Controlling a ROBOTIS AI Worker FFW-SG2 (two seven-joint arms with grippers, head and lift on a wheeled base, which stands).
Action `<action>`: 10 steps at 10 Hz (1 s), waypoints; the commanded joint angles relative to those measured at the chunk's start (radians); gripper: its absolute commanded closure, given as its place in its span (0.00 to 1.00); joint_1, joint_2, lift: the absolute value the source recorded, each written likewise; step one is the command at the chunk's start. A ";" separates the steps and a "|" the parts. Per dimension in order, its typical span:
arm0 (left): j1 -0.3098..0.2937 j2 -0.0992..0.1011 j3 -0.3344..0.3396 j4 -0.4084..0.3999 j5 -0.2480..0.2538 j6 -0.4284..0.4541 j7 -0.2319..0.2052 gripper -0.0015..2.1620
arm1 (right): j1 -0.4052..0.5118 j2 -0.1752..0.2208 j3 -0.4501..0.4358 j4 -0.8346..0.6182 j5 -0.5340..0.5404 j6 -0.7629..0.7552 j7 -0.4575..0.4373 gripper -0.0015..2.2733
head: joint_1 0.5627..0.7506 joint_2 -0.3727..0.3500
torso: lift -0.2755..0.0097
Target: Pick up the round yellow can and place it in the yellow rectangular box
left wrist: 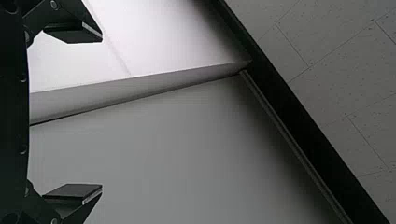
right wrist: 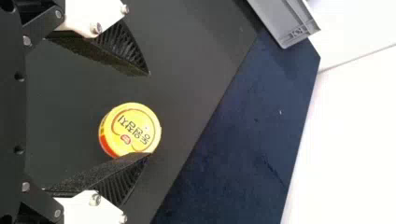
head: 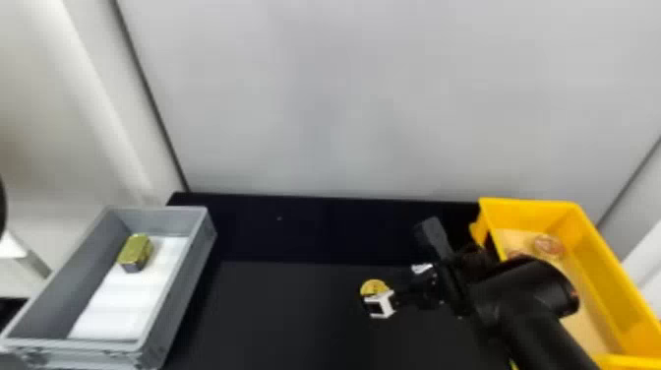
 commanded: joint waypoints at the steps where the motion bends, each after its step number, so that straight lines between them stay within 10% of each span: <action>1: 0.000 0.002 -0.001 0.000 0.000 -0.001 0.000 0.07 | -0.008 -0.005 0.021 0.022 0.020 -0.031 0.000 0.10 | 0.53 0.59 | 0.93; 10: 0.008 0.005 0.002 0.000 0.003 -0.005 -0.001 0.07 | -0.031 -0.026 0.035 0.071 0.057 -0.103 0.006 0.11 | 0.53 0.59 | 0.93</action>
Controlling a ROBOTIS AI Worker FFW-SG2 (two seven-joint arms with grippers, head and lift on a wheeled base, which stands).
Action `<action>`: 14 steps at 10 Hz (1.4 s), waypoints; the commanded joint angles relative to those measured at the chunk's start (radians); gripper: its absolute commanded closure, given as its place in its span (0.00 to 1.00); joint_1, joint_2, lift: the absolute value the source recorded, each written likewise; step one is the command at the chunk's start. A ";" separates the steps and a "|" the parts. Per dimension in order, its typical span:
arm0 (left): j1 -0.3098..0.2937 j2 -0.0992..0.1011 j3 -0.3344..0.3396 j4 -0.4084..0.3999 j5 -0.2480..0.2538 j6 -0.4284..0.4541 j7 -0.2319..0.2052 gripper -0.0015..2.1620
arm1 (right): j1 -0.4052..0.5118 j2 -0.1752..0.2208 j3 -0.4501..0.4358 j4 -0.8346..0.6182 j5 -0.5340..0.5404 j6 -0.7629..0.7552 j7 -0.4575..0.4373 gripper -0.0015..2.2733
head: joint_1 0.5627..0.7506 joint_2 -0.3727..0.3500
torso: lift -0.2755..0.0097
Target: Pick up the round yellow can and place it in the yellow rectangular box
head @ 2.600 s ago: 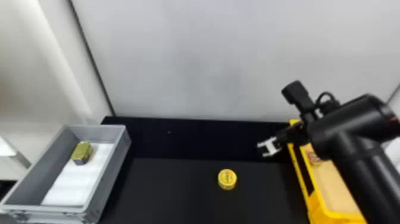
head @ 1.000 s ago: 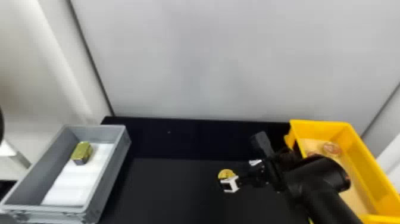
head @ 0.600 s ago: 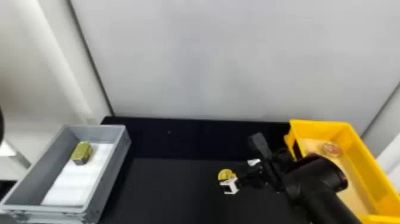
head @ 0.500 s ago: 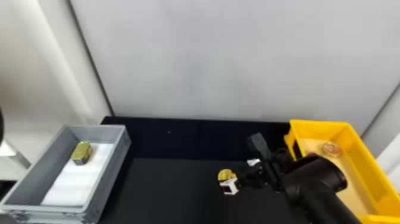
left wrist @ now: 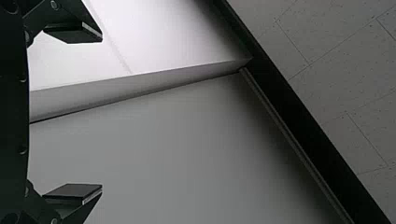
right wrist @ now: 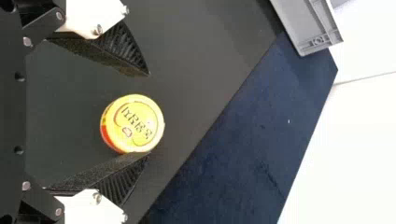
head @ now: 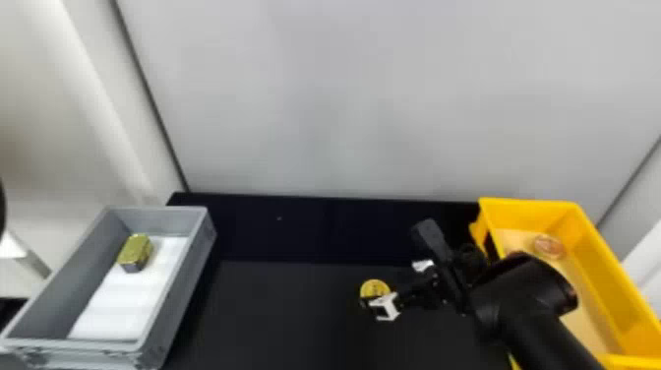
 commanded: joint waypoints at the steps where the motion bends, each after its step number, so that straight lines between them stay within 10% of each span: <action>1: 0.001 0.000 0.000 0.000 0.000 0.000 0.000 0.07 | -0.002 -0.007 -0.014 -0.002 0.010 -0.005 0.004 0.11 | 0.53 0.59 | 0.93; 14: -0.002 -0.005 -0.003 0.001 0.000 -0.003 0.000 0.07 | -0.017 0.016 -0.016 0.118 0.011 -0.080 -0.056 0.13 | 0.53 0.59 | 0.93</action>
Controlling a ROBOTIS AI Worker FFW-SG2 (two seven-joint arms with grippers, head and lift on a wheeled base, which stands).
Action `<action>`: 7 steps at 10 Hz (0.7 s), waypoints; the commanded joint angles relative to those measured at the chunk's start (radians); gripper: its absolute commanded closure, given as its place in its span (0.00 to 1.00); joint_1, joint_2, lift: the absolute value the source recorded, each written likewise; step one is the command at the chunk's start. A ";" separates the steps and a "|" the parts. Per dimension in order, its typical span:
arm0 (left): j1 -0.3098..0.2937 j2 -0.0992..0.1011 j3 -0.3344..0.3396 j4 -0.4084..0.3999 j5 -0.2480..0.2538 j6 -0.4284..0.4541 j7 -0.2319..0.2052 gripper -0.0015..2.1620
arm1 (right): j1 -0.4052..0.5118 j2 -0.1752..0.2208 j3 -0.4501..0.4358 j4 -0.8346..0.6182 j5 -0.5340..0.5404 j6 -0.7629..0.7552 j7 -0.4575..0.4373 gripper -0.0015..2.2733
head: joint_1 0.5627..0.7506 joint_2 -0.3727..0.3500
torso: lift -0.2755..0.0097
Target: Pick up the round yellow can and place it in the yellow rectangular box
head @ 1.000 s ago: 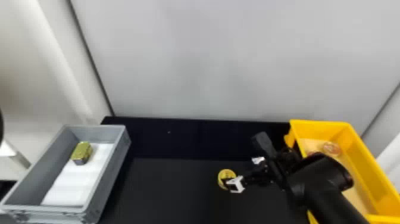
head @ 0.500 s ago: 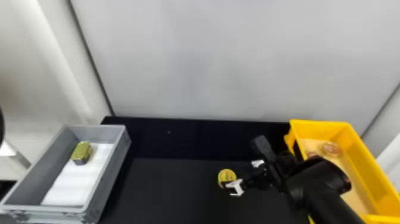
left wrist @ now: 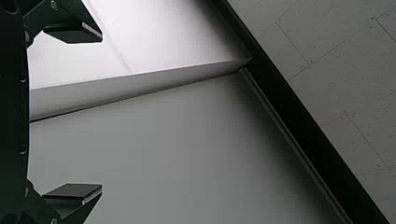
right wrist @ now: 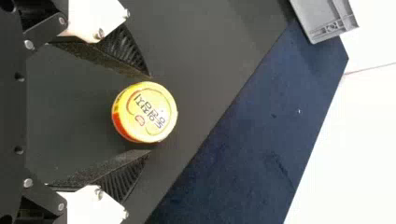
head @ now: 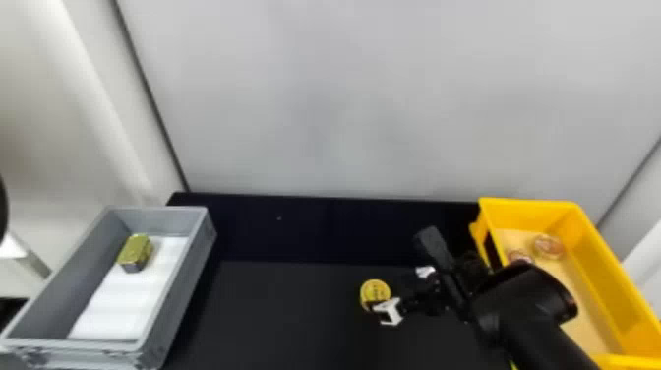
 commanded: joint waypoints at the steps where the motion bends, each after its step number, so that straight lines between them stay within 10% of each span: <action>1: -0.002 -0.001 0.000 0.003 0.000 -0.003 0.000 0.07 | -0.002 0.009 -0.003 0.027 -0.001 -0.014 -0.010 0.13 | 0.53 0.59 | 0.93; 7: -0.007 -0.003 -0.006 0.008 0.000 -0.006 0.000 0.07 | -0.010 0.026 -0.018 0.073 -0.001 -0.054 -0.050 0.13 | 0.53 0.59 | 0.93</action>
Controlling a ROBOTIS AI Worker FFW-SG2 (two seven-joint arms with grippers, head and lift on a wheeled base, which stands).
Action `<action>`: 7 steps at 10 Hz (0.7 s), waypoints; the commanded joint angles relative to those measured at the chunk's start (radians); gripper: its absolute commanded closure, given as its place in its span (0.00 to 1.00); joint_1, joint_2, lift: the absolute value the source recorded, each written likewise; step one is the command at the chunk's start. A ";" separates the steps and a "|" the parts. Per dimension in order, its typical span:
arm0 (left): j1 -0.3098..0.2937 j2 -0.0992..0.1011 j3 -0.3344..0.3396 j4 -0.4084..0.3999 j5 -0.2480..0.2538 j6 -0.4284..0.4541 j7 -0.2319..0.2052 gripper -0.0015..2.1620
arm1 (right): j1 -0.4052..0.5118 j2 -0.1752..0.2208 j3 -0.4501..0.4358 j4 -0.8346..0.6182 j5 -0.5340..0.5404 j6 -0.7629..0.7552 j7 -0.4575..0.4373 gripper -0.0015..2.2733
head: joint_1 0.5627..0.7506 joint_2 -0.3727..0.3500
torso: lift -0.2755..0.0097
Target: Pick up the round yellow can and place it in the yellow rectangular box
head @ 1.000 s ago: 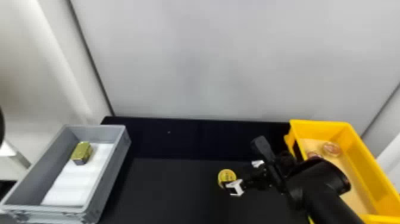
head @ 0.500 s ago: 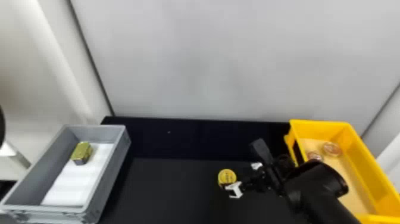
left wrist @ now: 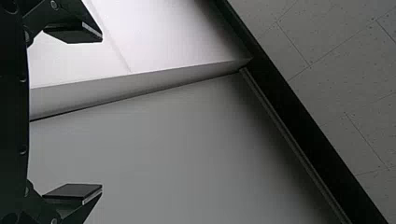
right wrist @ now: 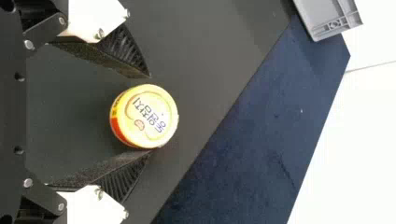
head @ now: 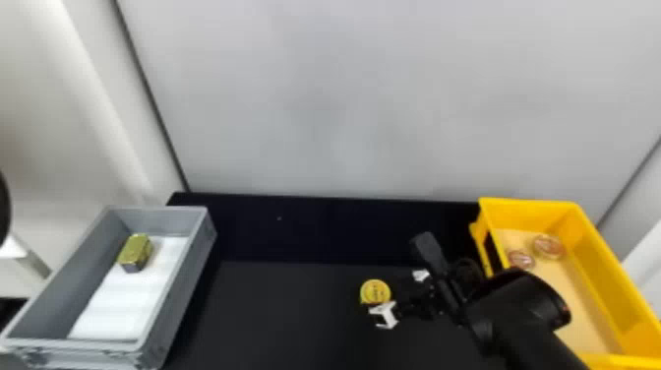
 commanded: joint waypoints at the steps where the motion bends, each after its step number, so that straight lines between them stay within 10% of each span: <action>1: -0.007 0.000 -0.006 0.003 0.000 0.000 0.000 0.07 | 0.000 0.002 -0.009 0.004 0.000 -0.004 -0.006 0.13 | 0.53 0.59 | 0.93; 7: -0.015 -0.005 -0.014 0.011 0.000 -0.006 0.000 0.07 | -0.002 0.009 -0.018 0.026 -0.006 -0.018 -0.015 0.13 | 0.53 0.59 | 0.93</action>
